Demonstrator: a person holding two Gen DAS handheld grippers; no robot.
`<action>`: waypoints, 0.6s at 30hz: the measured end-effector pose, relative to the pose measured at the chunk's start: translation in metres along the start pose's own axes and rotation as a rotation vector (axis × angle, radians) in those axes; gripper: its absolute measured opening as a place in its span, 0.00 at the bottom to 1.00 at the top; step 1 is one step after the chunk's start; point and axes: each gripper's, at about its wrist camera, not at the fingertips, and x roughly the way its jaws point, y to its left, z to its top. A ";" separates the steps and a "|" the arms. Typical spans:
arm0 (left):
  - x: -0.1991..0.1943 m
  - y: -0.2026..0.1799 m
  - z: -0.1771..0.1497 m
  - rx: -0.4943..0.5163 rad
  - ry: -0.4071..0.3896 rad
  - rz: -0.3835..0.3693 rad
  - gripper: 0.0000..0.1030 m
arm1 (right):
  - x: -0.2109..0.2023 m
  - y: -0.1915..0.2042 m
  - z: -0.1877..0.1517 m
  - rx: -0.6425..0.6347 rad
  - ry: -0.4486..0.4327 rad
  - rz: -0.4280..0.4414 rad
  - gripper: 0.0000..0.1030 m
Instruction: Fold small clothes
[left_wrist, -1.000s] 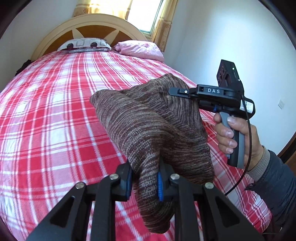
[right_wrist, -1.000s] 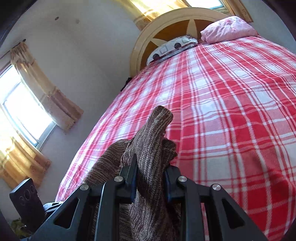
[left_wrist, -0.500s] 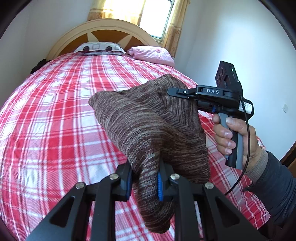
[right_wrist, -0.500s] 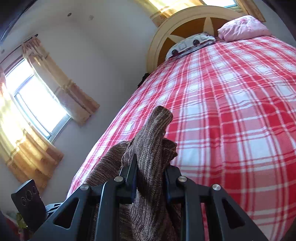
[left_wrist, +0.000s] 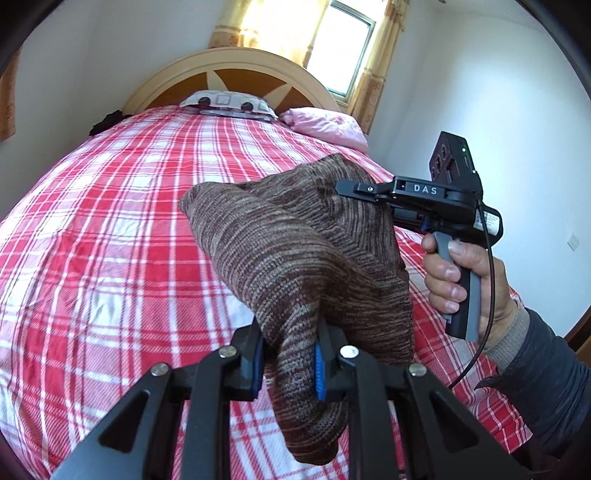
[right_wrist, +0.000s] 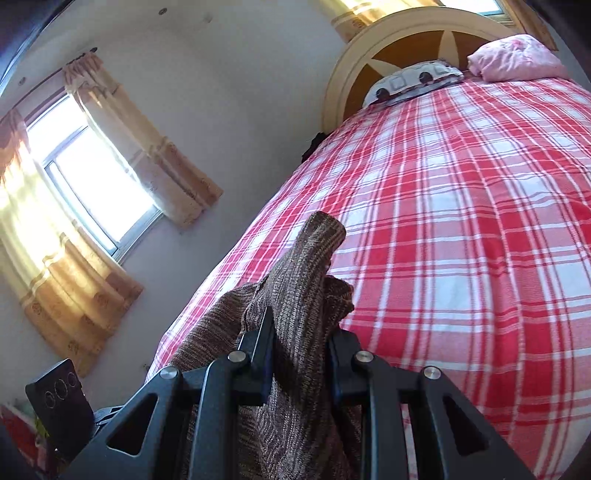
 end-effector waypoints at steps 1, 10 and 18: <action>-0.003 0.002 -0.001 -0.004 -0.005 0.002 0.21 | 0.002 0.005 -0.001 -0.004 0.003 0.005 0.23; -0.025 0.026 -0.005 -0.043 -0.040 0.029 0.21 | 0.028 0.034 -0.001 -0.029 0.029 0.040 0.23; -0.028 0.050 -0.015 -0.087 -0.040 0.055 0.21 | 0.059 0.045 -0.004 -0.032 0.070 0.057 0.23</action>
